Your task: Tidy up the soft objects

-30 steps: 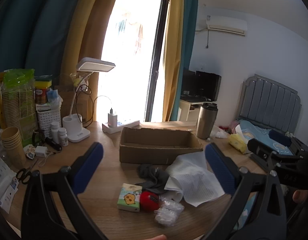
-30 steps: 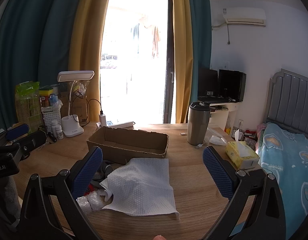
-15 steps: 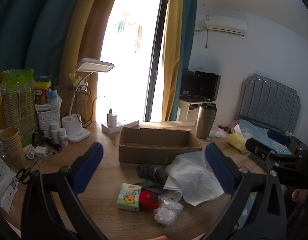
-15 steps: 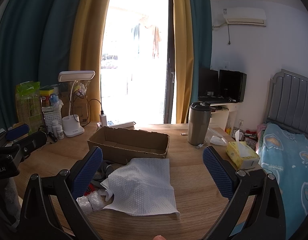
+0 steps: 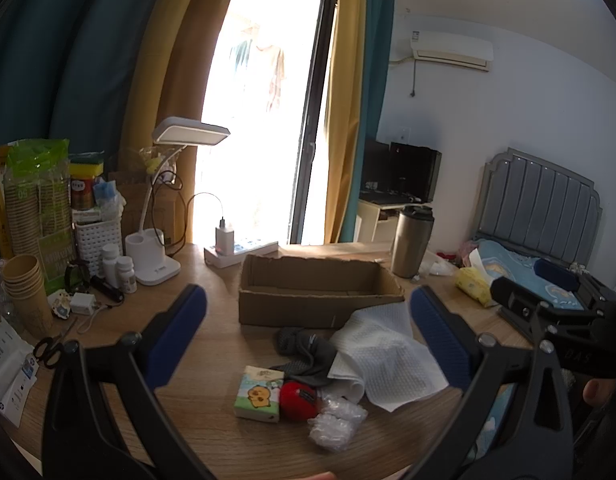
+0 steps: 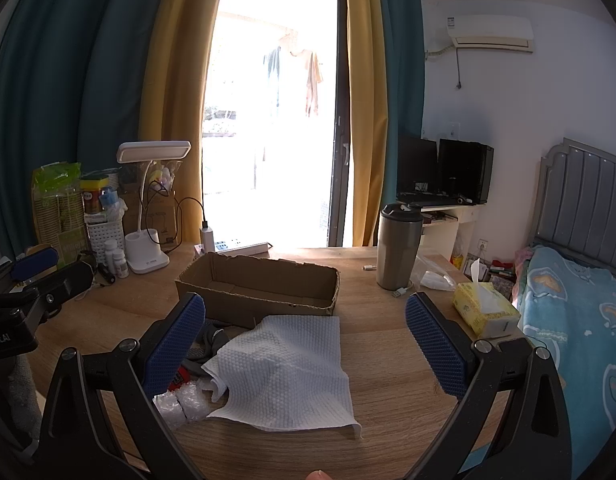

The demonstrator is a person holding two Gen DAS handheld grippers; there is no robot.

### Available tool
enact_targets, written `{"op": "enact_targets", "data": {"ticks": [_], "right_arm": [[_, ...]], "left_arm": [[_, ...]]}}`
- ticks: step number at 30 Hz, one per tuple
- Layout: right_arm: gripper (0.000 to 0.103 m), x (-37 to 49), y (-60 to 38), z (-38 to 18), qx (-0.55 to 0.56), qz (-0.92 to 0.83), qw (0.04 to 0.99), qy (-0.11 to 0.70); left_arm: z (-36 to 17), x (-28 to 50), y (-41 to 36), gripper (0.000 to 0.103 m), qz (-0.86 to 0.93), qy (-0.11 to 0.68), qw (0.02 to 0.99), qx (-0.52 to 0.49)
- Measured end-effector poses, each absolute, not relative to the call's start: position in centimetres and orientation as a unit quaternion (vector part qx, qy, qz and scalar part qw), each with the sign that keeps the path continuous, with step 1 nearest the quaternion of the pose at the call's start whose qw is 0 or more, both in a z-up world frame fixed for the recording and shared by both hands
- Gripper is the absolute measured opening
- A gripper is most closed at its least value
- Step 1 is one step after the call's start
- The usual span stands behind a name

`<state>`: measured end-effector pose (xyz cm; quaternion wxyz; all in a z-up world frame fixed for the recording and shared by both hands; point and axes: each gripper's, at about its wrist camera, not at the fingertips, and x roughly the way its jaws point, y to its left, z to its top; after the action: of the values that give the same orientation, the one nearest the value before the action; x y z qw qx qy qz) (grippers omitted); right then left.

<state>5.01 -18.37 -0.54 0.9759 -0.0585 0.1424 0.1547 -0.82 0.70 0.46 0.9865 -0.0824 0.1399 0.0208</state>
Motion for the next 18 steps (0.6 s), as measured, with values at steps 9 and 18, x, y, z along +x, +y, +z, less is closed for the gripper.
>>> {"op": "enact_targets", "data": {"ticks": [9, 18], "right_arm": [[0.102, 5.0, -18.1, -0.6, -0.058, 0.156, 0.975, 0.144], [0.102, 5.4, -18.2, -1.4, -0.054, 0.154, 0.975, 0.151]], "left_arm": [[0.4, -0.8, 0.9, 0.103, 0.023, 0.143, 0.986, -0.083], [-1.0, -0.3, 1.9, 0.103, 0.037, 0.169, 0.981, -0.083]]}}
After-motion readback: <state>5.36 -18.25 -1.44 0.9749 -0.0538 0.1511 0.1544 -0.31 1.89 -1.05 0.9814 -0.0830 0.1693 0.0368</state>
